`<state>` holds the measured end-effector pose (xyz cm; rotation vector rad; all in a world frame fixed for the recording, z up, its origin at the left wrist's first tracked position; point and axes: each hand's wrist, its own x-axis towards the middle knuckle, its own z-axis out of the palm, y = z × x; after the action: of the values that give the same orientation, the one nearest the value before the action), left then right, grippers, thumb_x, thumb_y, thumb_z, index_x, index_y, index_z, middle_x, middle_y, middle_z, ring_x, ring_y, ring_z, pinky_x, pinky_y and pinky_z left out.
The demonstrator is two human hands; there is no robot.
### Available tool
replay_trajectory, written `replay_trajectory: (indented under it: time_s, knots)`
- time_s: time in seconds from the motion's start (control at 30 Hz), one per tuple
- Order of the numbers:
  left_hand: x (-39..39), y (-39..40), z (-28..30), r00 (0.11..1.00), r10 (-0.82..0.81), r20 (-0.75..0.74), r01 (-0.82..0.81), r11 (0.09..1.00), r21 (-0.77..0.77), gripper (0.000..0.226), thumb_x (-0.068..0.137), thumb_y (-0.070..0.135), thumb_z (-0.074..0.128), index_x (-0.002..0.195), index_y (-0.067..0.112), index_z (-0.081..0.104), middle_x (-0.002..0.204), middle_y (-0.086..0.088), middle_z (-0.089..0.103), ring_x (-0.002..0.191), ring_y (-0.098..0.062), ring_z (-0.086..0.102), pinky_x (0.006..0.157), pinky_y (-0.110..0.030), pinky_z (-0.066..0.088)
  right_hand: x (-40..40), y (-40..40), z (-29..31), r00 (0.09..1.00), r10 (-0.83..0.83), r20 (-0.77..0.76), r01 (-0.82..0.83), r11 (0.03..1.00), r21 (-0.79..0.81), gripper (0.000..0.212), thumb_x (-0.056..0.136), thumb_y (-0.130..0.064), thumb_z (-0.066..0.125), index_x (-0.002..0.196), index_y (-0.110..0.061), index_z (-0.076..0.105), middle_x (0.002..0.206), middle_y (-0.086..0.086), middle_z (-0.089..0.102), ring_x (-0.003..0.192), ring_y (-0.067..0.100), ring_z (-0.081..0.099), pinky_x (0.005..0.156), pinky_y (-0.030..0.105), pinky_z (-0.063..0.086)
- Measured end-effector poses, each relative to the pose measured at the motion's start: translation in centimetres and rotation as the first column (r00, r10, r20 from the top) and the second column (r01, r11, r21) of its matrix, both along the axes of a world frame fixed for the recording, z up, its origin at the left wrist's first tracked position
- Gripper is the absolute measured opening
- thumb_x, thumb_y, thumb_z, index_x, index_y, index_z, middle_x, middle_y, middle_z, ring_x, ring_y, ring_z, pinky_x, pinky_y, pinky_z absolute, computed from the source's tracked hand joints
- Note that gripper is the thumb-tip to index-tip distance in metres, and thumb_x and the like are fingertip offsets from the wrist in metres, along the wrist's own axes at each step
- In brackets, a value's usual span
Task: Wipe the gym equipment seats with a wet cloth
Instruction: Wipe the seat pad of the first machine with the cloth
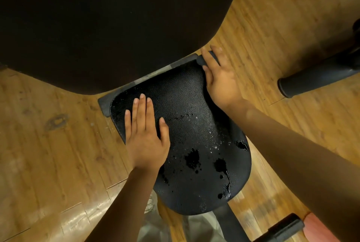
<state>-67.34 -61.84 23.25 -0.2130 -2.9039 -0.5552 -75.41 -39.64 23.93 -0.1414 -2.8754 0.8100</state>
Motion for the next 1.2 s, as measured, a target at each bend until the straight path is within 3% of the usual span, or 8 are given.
replay_trajectory:
  time_s: [0.1, 0.23, 0.4, 0.6, 0.77, 0.97, 1.07, 1.2]
  knots:
    - [0.0, 0.0, 0.1, 1.000, -0.001, -0.004, 0.001, 1.000, -0.003, 0.053, 0.102, 0.028, 0.039, 0.148, 0.002, 0.040, 0.157, -0.012, 0.036, 0.149, -0.025, 0.028, 0.123, -0.045, 0.019, 6.1, 0.6, 0.2, 0.998, 0.064, -0.007, -0.064, 0.998, -0.006, 0.044, 0.107, -0.020, 0.040, 0.149, -0.006, 0.044, 0.157, 0.022, 0.033, 0.146, 0.039, 0.032, 0.115, 0.055, 0.034]
    - [0.0, 0.3, 0.2, 1.000, -0.003, 0.012, 0.003, 0.999, -0.045, 0.055, 0.102, 0.029, 0.035, 0.149, 0.001, 0.038, 0.158, -0.014, 0.034, 0.149, -0.026, 0.026, 0.123, -0.045, 0.016, 13.2, 1.2, 1.4, 0.992, 0.102, 0.070, -0.102, 0.995, -0.009, 0.049, 0.107, -0.026, 0.037, 0.154, -0.013, 0.034, 0.163, 0.013, 0.023, 0.152, 0.031, 0.018, 0.123, 0.037, 0.021]
    - [0.6, 1.3, 0.9, 0.997, -0.066, 0.041, 0.072, 0.986, -0.151, 0.051, 0.104, 0.023, 0.031, 0.149, 0.002, 0.037, 0.158, -0.016, 0.031, 0.148, -0.028, 0.025, 0.122, -0.045, 0.015, 8.7, 1.0, 1.3, 0.994, 0.099, 0.040, -0.097, 0.994, -0.047, 0.049, 0.106, -0.028, 0.037, 0.151, -0.010, 0.042, 0.161, 0.015, 0.028, 0.151, 0.033, 0.021, 0.122, 0.021, 0.014]
    - [2.0, 2.4, 0.7, 0.989, -0.106, 0.105, 0.117, 0.988, -0.104, 0.056, 0.105, 0.036, 0.029, 0.153, 0.008, 0.034, 0.162, -0.010, 0.023, 0.152, -0.022, 0.014, 0.124, -0.043, 0.009, -1.9, -0.3, 0.5, 0.999, -0.048, 0.019, 0.050, 0.995, -0.087, 0.045, 0.105, -0.018, 0.043, 0.148, -0.006, 0.045, 0.157, 0.020, 0.034, 0.148, 0.041, 0.025, 0.119, 0.048, 0.029]
    - [1.9, 2.1, 0.5, 0.989, -0.117, 0.087, 0.125, 0.987, -0.099, 0.056, 0.104, 0.034, 0.032, 0.152, 0.007, 0.035, 0.162, -0.011, 0.025, 0.152, -0.022, 0.016, 0.124, -0.045, 0.012, 6.8, 0.4, 0.6, 0.998, 0.068, -0.006, -0.068, 0.997, -0.024, 0.048, 0.106, -0.023, 0.037, 0.151, -0.006, 0.041, 0.160, 0.018, 0.028, 0.151, 0.037, 0.020, 0.117, 0.024, 0.018]
    - [1.9, 2.3, 0.5, 0.989, -0.116, 0.089, 0.124, 0.988, -0.096, 0.055, 0.104, 0.034, 0.032, 0.152, 0.006, 0.036, 0.162, -0.011, 0.025, 0.152, -0.023, 0.017, 0.124, -0.047, 0.014, 18.5, 1.6, 1.4, 0.987, 0.148, 0.063, -0.145, 0.988, -0.050, 0.047, 0.105, -0.018, 0.042, 0.150, -0.008, 0.040, 0.162, 0.013, 0.026, 0.152, 0.035, 0.016, 0.123, 0.038, 0.021]
    - [2.0, 2.4, 0.5, 0.991, -0.114, 0.074, 0.121, 0.988, -0.098, 0.055, 0.104, 0.033, 0.032, 0.151, 0.005, 0.036, 0.162, -0.012, 0.026, 0.151, -0.024, 0.019, 0.124, -0.047, 0.014, 17.5, 1.7, 1.1, 0.988, 0.149, 0.038, -0.146, 0.987, -0.066, 0.045, 0.105, -0.021, 0.044, 0.149, -0.009, 0.043, 0.161, 0.013, 0.029, 0.152, 0.034, 0.018, 0.122, 0.036, 0.021]
    - [1.9, 2.5, 0.5, 0.991, -0.113, 0.075, 0.120, 0.989, -0.091, 0.056, 0.104, 0.034, 0.031, 0.152, 0.006, 0.035, 0.161, -0.012, 0.026, 0.151, -0.024, 0.018, 0.124, -0.046, 0.013, 9.5, 1.2, 0.8, 0.997, 0.074, 0.001, -0.074, 0.995, -0.065, 0.046, 0.105, -0.026, 0.043, 0.148, -0.010, 0.046, 0.159, 0.016, 0.032, 0.150, 0.036, 0.023, 0.119, 0.027, 0.022]
